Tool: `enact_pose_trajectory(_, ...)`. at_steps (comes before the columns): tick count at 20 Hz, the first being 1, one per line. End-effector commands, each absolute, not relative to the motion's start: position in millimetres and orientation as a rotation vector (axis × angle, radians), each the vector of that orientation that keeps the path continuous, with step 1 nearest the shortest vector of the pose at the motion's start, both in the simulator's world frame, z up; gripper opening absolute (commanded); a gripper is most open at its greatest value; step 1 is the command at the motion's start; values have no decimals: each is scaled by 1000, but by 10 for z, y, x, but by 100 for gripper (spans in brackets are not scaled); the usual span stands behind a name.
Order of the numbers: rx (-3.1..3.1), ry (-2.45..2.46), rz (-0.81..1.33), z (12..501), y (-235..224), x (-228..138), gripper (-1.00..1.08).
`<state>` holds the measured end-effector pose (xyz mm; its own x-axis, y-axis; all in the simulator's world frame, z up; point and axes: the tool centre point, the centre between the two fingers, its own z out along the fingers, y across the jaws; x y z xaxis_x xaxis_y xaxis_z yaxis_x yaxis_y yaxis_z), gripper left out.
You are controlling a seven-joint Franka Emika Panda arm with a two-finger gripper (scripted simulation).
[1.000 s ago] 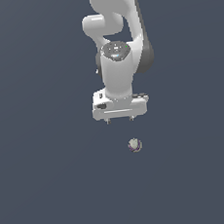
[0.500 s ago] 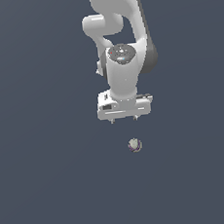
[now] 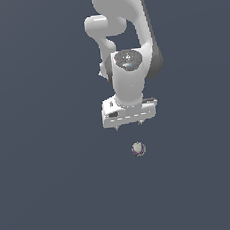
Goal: Pick up the object and move it to a goal position.
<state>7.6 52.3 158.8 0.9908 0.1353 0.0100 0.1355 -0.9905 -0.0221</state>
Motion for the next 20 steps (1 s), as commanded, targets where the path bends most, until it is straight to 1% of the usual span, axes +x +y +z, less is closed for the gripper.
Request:
enact_pose_trajectory(1, -3108, -295, -12, 1553, 545, 107, 100)
enact_pose_trajectory(20, -2915, -1169, 1, 1157, 775, 423, 100)
